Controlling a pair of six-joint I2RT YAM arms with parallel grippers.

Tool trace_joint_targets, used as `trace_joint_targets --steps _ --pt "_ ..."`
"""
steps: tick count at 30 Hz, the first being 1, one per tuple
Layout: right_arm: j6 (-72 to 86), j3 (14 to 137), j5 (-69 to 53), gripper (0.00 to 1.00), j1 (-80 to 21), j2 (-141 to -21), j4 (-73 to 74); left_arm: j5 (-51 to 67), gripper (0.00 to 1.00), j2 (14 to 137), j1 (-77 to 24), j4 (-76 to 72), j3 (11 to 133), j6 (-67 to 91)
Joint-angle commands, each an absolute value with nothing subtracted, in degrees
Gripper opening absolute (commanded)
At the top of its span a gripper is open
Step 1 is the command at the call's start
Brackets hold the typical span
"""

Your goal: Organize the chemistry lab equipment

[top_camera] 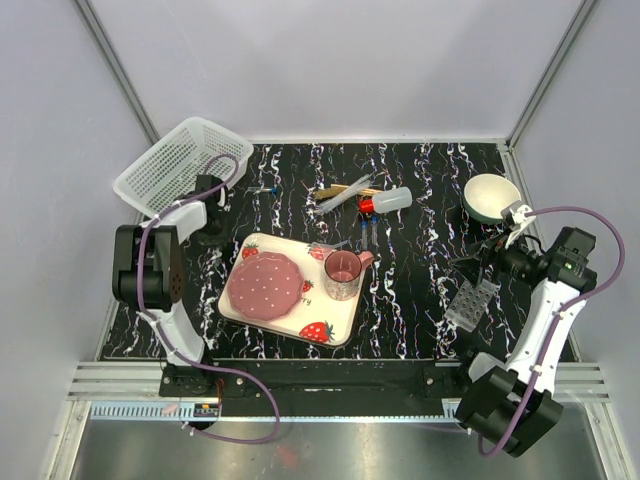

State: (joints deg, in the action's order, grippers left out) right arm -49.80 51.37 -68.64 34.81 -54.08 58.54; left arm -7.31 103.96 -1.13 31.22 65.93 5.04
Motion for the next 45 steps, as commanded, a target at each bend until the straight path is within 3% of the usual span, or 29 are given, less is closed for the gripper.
trace_joint_targets --steps 1,11,19,23,28,35,45 --pt "-51.33 52.12 -71.1 0.82 34.54 -52.82 59.24 -2.91 0.07 95.73 -0.79 30.5 65.13 6.24" --pt "-61.09 64.4 -69.26 0.85 29.37 -58.53 74.52 12.55 0.06 75.87 -0.88 27.6 59.34 8.79" --pt "-37.74 75.31 -63.28 0.86 0.4 -65.98 66.71 31.53 0.06 59.25 -8.86 17.07 53.09 14.67" --pt "-27.71 82.51 -65.04 0.85 -9.9 -72.59 65.15 31.12 0.06 53.63 -20.26 9.24 49.93 20.47" --pt "-16.36 85.25 -67.94 0.83 -11.6 -77.07 60.39 26.11 0.06 53.61 -30.66 0.27 48.43 28.12" --pt "-4.23 78.59 -68.64 0.82 -12.22 -76.03 48.54 20.13 0.06 61.68 -43.22 -5.89 52.02 30.23" --pt "-0.96 76.73 -68.2 0.79 -14.5 -78.66 45.26 15.56 0.06 70.66 -51.24 -9.05 56.95 32.78"
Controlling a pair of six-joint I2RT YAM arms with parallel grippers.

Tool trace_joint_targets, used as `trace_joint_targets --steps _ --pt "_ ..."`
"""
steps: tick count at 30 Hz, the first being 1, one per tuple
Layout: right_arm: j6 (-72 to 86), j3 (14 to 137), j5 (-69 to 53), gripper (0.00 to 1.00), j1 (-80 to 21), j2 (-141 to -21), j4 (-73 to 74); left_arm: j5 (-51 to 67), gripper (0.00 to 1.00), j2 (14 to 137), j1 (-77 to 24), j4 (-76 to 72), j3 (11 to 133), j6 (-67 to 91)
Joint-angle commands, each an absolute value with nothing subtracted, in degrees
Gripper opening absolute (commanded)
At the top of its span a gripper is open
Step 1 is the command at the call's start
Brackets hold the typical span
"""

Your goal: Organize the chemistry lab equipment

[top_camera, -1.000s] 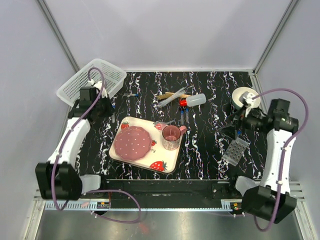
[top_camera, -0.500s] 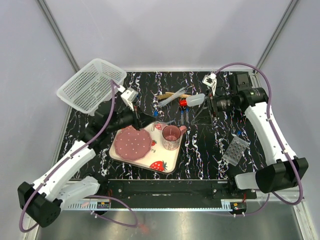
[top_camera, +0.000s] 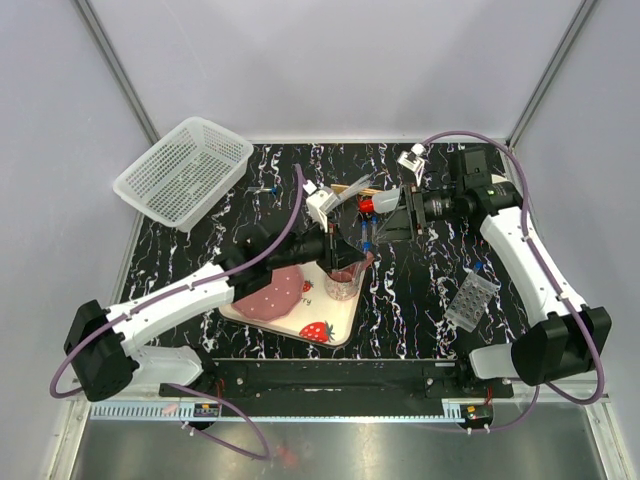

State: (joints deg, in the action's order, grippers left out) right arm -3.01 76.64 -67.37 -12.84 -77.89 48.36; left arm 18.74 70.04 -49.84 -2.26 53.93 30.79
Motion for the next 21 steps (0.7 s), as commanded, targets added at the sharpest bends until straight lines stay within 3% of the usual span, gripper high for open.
trace_joint_targets --steps 1,9,21 --pt "-0.97 76.64 -68.2 0.77 -15.11 -79.01 45.44 15.3 0.06 71.19 -51.85 -9.23 57.04 33.04" --pt "-3.08 76.2 -66.27 0.7 -17.31 -80.42 47.28 13.27 0.06 71.28 -53.0 -9.23 56.08 33.4" --pt "-4.57 75.76 -66.09 0.46 -18.81 -81.3 48.6 12.48 0.06 71.1 -53.09 -9.58 55.72 33.57"
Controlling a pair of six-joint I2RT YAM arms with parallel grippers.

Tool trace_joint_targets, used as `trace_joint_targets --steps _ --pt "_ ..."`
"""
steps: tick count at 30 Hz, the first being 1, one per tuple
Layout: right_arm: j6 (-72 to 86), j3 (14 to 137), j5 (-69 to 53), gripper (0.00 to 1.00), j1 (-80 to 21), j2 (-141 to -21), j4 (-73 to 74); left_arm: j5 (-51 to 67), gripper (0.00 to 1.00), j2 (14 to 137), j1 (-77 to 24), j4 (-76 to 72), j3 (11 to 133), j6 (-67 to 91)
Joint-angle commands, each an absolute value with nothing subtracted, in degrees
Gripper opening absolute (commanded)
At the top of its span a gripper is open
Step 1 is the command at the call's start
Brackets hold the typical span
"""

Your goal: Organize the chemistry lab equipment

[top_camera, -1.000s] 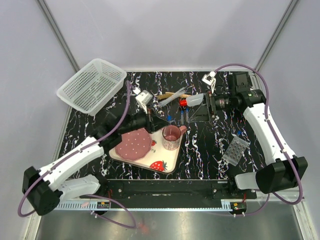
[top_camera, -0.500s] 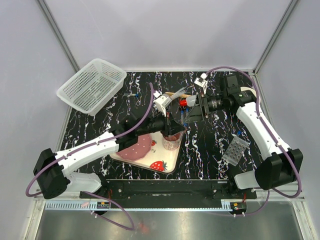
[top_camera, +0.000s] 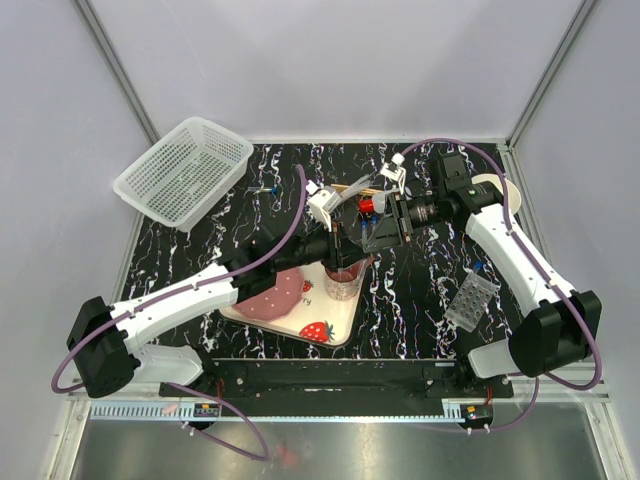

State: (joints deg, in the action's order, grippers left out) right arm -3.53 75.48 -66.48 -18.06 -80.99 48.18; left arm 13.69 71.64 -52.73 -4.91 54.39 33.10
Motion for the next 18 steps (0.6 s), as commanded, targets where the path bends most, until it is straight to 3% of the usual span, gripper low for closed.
trace_joint_targets --steps 1,6,18 --pt "-4.57 75.76 -66.18 0.43 -18.9 -81.39 48.6 12.48 0.06 71.1 -53.17 -9.58 55.72 33.57" --pt "-4.57 75.76 -66.53 0.34 -18.81 -81.3 48.69 12.83 0.07 70.93 -53.26 -9.58 55.46 33.57" --pt "-1.06 75.15 -72.16 0.36 -18.81 -82.18 45.8 14.85 0.07 68.47 -53.26 -12.04 52.91 33.22"
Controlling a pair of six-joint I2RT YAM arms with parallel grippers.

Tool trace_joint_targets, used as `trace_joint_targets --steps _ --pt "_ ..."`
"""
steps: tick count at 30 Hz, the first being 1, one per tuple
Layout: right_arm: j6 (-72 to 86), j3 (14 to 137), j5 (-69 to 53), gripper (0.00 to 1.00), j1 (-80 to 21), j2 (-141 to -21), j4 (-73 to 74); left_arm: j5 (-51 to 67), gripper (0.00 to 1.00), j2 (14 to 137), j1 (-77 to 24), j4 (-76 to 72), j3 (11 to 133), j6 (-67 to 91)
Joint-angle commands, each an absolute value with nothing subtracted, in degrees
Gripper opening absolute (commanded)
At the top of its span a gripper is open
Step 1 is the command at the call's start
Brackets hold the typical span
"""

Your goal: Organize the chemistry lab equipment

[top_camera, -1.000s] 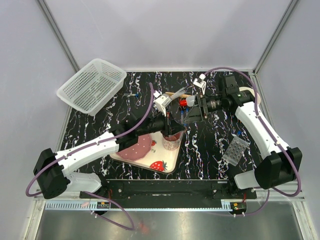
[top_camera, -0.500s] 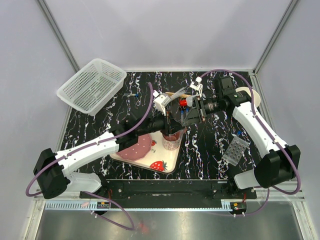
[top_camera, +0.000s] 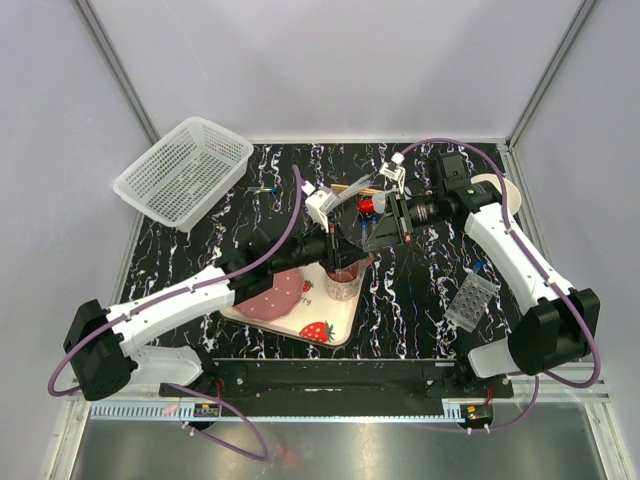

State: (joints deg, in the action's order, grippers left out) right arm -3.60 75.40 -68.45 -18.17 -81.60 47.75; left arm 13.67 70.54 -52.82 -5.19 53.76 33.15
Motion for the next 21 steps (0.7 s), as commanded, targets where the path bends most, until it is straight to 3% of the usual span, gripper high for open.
trace_joint_targets --steps 1,17,21 --pt "-0.71 75.15 -72.51 0.36 -18.72 -82.18 45.62 15.03 0.07 68.29 -53.26 -12.74 52.65 33.22" --pt "3.6 72.77 -75.06 0.17 -18.19 -81.65 41.66 16.79 0.08 67.94 -53.26 -15.73 51.06 34.19" --pt "2.38 72.86 -73.39 0.14 -18.11 -81.12 42.18 16.7 0.16 67.5 -53.26 -16.26 50.89 34.89"
